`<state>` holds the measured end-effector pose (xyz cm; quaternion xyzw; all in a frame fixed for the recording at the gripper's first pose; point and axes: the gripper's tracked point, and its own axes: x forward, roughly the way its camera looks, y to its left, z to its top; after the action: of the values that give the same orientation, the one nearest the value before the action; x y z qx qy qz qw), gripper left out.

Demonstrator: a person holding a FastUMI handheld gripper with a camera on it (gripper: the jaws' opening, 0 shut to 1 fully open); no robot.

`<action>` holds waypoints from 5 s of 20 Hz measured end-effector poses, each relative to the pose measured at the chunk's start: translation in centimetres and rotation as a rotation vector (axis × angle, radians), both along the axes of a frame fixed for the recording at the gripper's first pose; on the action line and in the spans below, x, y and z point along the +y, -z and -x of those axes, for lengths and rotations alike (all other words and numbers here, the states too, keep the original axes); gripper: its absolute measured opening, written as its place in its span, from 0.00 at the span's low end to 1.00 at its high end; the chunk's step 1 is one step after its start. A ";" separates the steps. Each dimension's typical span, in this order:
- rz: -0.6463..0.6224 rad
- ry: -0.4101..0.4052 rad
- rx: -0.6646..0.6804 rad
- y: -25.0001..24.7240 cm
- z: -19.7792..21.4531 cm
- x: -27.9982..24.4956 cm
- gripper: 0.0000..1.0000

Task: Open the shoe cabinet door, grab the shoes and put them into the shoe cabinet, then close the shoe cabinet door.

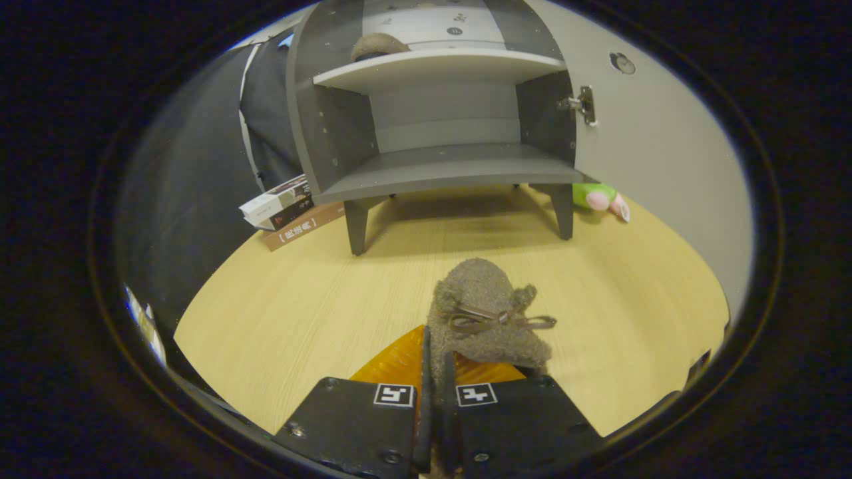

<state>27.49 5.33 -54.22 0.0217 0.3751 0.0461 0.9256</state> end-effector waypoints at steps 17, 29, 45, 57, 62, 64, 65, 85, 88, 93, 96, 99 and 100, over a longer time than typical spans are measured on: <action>0.048 -0.006 -0.211 -17.8 0.3 -0.5 0.10; 0.063 -0.023 -0.300 -32.9 -6.2 0.0 0.10; 0.206 -0.008 -0.388 -38.8 -23.6 0.5 0.11; 0.322 0.055 -0.235 -30.5 -37.7 -5.1 0.11; 0.329 0.057 -0.207 -27.9 -39.6 -6.1 0.13; 0.327 0.056 -0.211 -27.2 -39.9 -6.4 0.14; 0.330 0.055 -0.214 -26.9 -39.9 -6.5 0.17; 0.309 0.007 -0.305 -35.2 -31.4 -4.2 0.67; 0.309 -0.021 -0.384 -39.7 -27.2 -2.7 0.83; 0.290 -0.039 -0.479 -46.8 -18.3 -0.3 1.00; 0.296 -0.036 -0.530 -50.7 -13.1 0.0 1.00; 0.304 0.028 -0.540 -53.5 -7.6 -1.0 1.00; 0.287 0.055 -0.530 -54.1 -5.6 -1.5 1.00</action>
<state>33.14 3.88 -0.10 -0.1118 0.1226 -0.0283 0.9857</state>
